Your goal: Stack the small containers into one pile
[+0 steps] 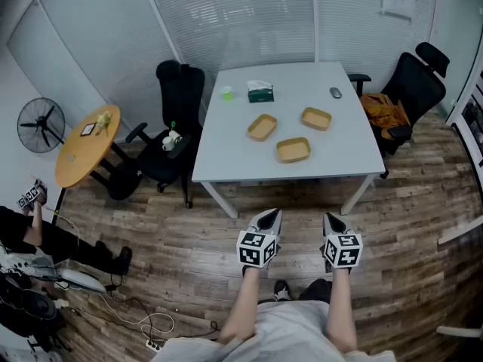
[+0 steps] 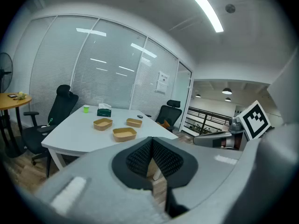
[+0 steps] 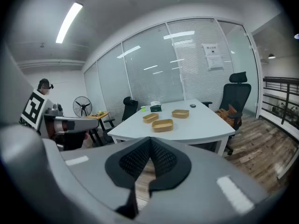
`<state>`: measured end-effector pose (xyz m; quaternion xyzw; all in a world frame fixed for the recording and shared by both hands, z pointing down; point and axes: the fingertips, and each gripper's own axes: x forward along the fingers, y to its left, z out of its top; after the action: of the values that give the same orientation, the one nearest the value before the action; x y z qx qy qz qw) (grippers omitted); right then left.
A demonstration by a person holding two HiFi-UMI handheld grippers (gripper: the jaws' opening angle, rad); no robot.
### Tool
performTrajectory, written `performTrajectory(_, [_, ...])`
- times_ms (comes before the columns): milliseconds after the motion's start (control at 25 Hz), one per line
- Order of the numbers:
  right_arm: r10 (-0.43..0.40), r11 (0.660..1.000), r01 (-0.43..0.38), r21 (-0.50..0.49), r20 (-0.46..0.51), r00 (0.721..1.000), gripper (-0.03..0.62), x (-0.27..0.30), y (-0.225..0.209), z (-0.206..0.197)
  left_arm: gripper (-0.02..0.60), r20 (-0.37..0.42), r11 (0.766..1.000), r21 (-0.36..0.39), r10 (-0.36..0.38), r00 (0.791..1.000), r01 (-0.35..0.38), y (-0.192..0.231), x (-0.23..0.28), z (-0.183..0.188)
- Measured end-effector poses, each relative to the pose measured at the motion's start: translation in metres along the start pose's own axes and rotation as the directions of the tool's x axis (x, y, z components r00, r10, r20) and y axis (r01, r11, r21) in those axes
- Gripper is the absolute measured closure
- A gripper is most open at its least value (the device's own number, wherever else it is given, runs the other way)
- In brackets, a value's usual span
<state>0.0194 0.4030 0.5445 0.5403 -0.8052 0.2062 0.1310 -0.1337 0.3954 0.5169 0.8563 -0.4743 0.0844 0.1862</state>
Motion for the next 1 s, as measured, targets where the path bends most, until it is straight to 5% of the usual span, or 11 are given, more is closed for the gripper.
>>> performTrajectory(880, [0.033,0.999,-0.031,-0.03,0.057,0.998,0.606,0.027,0.019,0.024,0.577,0.056,0.999,-0.048,0.023,0.998,-0.02,0.034,-0.003,0.02])
performTrajectory(1000, [0.101,0.995,-0.101,-0.004,0.057,0.993,0.597,0.032,0.024,0.03,0.577,0.06,0.998,-0.058,0.028,0.998,-0.024,0.042,-0.002,0.023])
